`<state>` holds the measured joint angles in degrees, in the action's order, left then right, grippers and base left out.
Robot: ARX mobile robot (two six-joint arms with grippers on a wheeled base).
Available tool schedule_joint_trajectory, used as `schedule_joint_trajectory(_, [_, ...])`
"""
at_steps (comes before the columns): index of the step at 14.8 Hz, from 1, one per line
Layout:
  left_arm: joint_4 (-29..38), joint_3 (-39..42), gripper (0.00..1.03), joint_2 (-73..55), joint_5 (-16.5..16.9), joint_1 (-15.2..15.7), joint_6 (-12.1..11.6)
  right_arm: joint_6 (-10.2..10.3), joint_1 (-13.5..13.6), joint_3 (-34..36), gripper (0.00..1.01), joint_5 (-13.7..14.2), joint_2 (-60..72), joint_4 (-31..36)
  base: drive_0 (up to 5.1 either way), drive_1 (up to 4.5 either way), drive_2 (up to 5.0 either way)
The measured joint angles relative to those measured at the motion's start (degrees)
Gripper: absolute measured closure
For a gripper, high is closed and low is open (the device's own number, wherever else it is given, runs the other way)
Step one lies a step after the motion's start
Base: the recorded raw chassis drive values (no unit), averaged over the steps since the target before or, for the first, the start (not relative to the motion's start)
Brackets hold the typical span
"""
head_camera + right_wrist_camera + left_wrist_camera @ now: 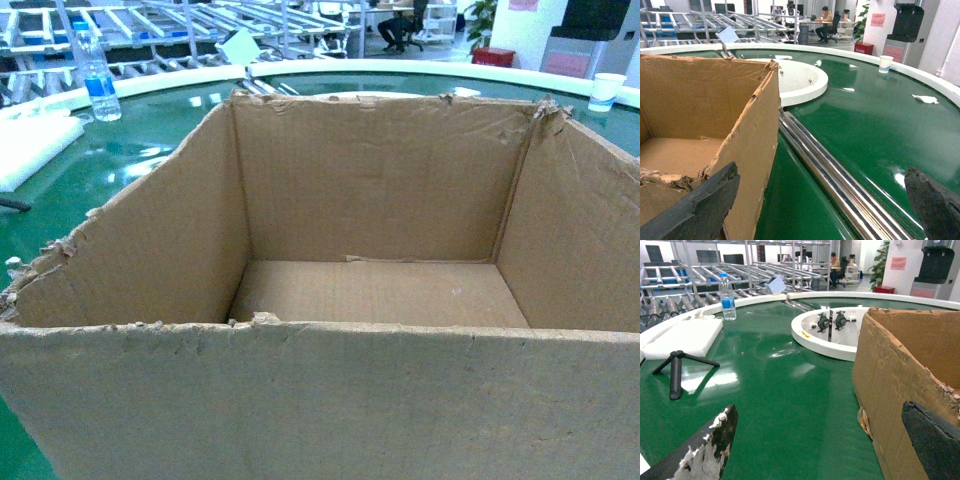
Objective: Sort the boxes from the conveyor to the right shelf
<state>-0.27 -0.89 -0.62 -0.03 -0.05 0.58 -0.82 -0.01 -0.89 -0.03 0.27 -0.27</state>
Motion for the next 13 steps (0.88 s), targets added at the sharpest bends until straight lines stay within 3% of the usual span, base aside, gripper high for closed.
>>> schedule_joint_trajectory(7, [0.07,0.0,0.05,0.0,-0.46,-0.46,0.0,0.0,0.0,0.0,0.03,0.0,0.0,0.0,0.0,0.0,0.0])
schedule_joint_trajectory(11, [4.48,-0.04,0.05,-2.12,-4.37,-5.77,0.46,0.22,-5.01,-0.02,0.03,-5.01,2.16,4.94,0.0,0.0,0.0])
schedule_joint_trajectory(13, [10.4,-0.79,0.05,-8.81,-5.4,-7.06,0.46,0.13,-3.37,-1.05,0.03,-4.28,9.94,10.82,0.0,0.0,0.0])
